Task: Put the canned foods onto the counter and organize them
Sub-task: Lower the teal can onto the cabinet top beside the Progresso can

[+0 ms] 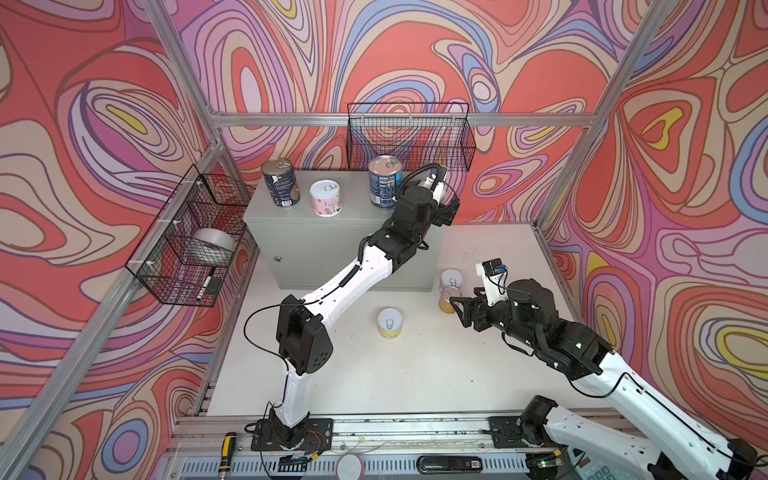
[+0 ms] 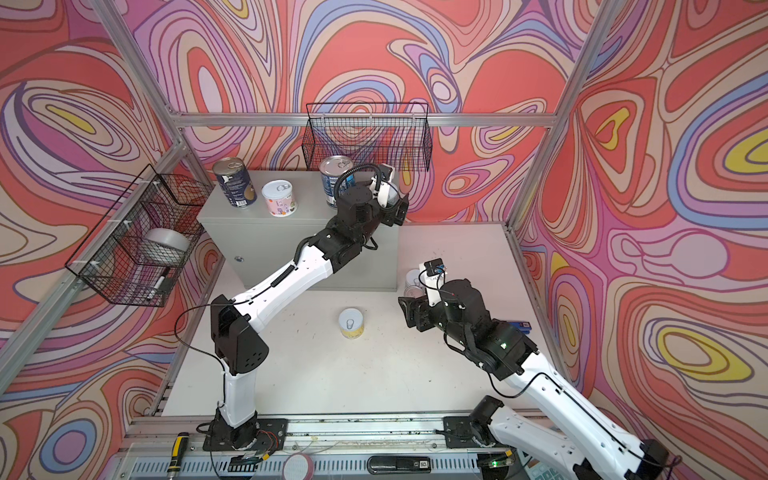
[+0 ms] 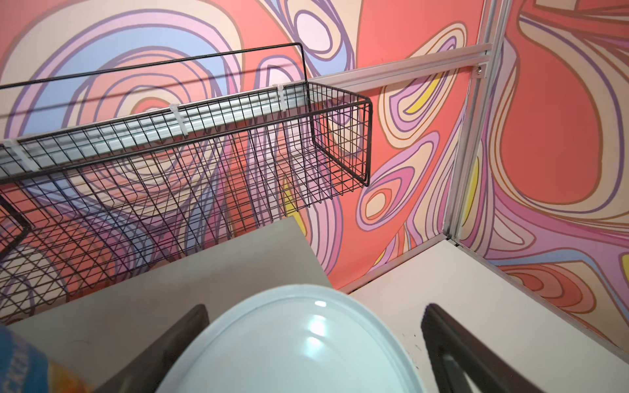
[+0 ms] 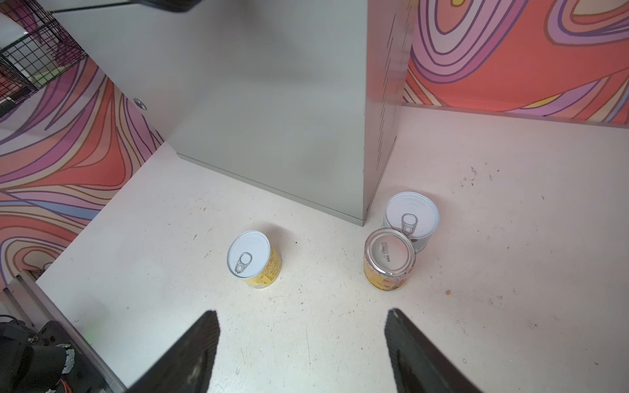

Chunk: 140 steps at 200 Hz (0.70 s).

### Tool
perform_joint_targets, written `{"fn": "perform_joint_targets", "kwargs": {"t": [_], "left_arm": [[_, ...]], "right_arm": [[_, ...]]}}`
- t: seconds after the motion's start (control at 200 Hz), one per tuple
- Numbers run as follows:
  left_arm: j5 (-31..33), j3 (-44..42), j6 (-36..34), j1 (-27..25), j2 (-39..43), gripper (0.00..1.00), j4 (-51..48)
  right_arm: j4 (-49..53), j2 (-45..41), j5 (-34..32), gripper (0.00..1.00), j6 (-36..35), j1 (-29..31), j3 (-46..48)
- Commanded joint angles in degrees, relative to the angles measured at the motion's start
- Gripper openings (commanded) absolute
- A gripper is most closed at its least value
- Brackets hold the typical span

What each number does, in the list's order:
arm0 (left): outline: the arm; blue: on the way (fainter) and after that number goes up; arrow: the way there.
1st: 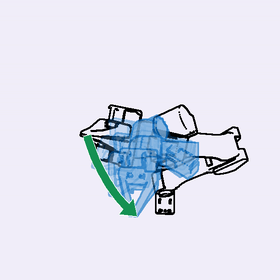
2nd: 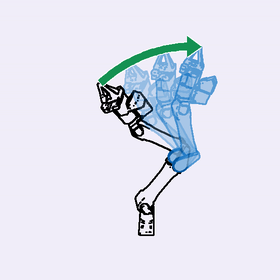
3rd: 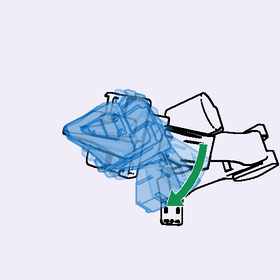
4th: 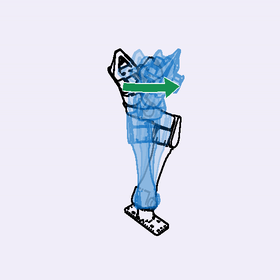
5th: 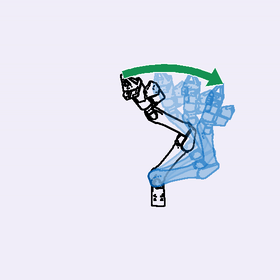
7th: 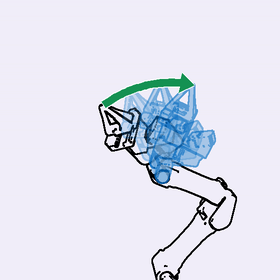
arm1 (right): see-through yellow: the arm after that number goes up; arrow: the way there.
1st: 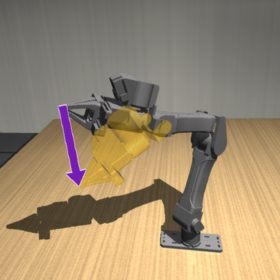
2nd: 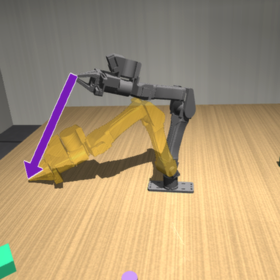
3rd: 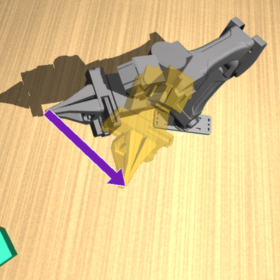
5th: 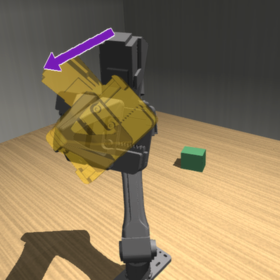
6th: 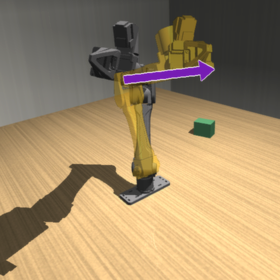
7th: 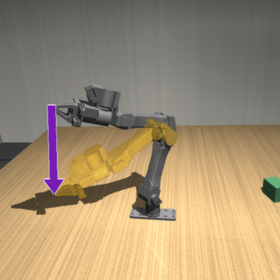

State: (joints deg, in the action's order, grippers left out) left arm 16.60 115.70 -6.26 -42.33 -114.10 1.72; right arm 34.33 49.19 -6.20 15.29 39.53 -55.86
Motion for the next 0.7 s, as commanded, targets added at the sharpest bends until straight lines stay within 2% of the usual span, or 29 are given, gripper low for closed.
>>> {"fn": "perform_joint_targets", "kwargs": {"t": [0.0, 0.175, 0.361, 0.506, 0.696], "left_arm": [[3.19, -0.57, -2.55, -0.21, 2.04, 1.00, 2.32], [3.78, -4.19, -4.19, -0.39, 3.93, 1.00, 7.05], [3.09, -4.98, -5.17, -0.47, 4.95, 1.00, 7.32], [3.03, -9.36, -6.22, -0.99, 7.59, 1.00, 11.82], [2.76, -11.54, -6.29, -1.79, 10.39, 1.00, 12.84]], "right_arm": [[0.12, 0.20, 0.48, 0.81, 0.07, 0.29, -0.66], [0.11, 0.30, 0.12, 0.83, 0.34, 0.29, -0.31], [-0.22, 0.80, 0.49, 0.84, 0.53, 0.29, -0.04], [-0.38, 0.82, 0.10, 0.84, 0.70, 0.29, 0.20], [-0.32, 1.30, 0.25, 0.85, 1.06, 0.31, -0.04]]}}
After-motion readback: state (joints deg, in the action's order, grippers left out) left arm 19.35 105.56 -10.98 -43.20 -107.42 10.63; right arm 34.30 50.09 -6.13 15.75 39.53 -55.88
